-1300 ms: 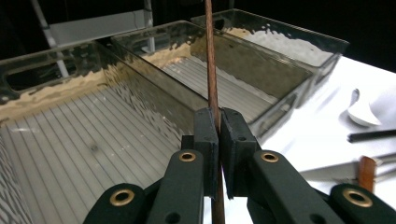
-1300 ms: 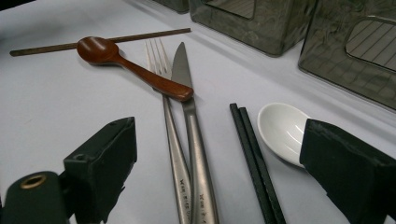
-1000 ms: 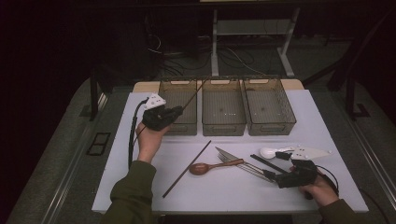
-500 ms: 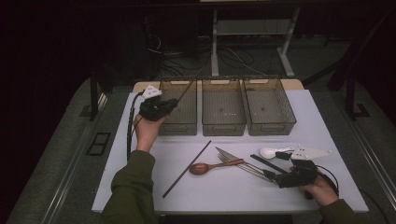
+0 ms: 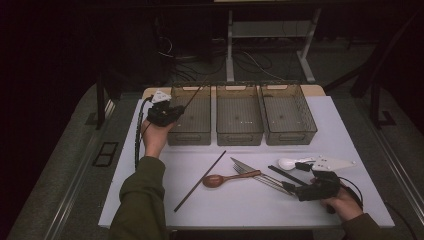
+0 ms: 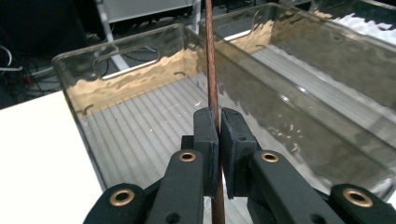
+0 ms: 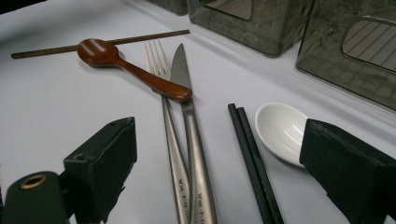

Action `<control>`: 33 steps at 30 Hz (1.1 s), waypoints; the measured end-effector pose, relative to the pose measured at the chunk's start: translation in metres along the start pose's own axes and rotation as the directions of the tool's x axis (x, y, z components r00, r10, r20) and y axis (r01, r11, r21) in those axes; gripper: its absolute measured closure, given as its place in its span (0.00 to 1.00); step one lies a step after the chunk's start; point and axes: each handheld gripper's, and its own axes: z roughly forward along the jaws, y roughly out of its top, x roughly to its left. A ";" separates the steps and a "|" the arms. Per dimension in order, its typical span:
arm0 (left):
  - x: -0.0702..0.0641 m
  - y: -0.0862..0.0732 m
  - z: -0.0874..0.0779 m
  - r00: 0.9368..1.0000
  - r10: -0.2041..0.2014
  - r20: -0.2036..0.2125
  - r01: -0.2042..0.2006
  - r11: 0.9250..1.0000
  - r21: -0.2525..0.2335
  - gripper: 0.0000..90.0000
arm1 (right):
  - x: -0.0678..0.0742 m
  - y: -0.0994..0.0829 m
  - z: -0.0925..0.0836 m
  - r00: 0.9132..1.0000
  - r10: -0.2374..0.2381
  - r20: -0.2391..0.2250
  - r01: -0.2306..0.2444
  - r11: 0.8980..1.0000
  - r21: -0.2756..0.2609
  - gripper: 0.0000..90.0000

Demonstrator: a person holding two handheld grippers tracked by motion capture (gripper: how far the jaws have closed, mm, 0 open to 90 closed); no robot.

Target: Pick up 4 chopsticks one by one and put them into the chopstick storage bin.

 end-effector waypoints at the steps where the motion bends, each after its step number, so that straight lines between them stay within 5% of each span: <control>1: 0.001 -0.001 0.001 1.000 -0.004 -0.001 0.004 1.000 0.001 0.94 | 0.000 0.000 0.000 1.000 -0.001 0.000 0.001 1.000 -0.001 0.12; 16: 0.005 -0.006 0.006 0.999 -0.026 -0.029 0.028 0.997 0.068 0.93 | 0.000 0.000 0.000 1.000 -0.001 0.001 0.001 1.000 -0.002 0.12; 23: 0.003 -0.003 0.004 0.998 -0.031 -0.054 0.033 0.999 0.037 0.73 | 0.000 0.000 0.000 1.000 -0.001 0.001 0.001 1.000 -0.002 0.12; 33: -0.011 0.005 -0.009 1.000 -0.020 0.006 0.020 1.000 0.019 0.55 | 0.000 0.000 0.000 1.000 0.000 0.005 0.000 1.000 -0.002 0.12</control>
